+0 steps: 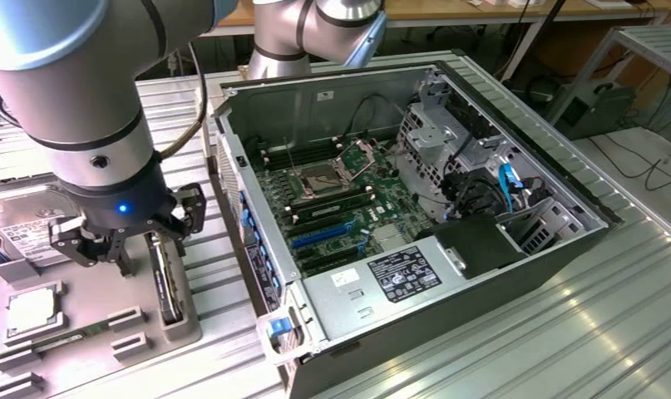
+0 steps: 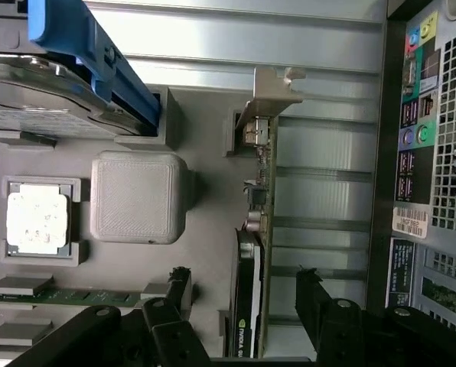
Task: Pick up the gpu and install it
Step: 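Pick up the gpu and move the gpu toward the slot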
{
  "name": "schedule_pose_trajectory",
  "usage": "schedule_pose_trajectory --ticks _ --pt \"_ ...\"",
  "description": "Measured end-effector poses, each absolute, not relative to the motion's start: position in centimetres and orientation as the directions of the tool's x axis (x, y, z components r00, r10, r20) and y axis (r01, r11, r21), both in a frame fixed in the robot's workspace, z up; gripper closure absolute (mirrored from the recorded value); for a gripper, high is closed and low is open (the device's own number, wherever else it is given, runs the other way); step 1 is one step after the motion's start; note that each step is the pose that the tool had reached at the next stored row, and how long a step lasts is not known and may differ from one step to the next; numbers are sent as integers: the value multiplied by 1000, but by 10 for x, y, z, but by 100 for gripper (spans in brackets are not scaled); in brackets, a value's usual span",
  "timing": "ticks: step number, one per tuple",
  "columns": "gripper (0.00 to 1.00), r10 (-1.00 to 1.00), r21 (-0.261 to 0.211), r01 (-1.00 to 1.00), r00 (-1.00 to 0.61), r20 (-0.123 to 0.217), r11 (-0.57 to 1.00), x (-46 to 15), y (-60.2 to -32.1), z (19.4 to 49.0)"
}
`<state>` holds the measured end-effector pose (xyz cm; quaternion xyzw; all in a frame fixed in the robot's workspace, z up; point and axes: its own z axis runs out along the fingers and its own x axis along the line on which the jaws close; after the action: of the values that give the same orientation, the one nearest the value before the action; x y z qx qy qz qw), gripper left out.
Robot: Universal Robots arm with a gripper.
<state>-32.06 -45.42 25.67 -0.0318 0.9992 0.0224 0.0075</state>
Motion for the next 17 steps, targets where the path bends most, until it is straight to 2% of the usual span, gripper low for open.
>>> schedule_pose_trajectory --ticks 17 --pt "34 -65 44 -66 -998 -16 997 -321 -454 227"
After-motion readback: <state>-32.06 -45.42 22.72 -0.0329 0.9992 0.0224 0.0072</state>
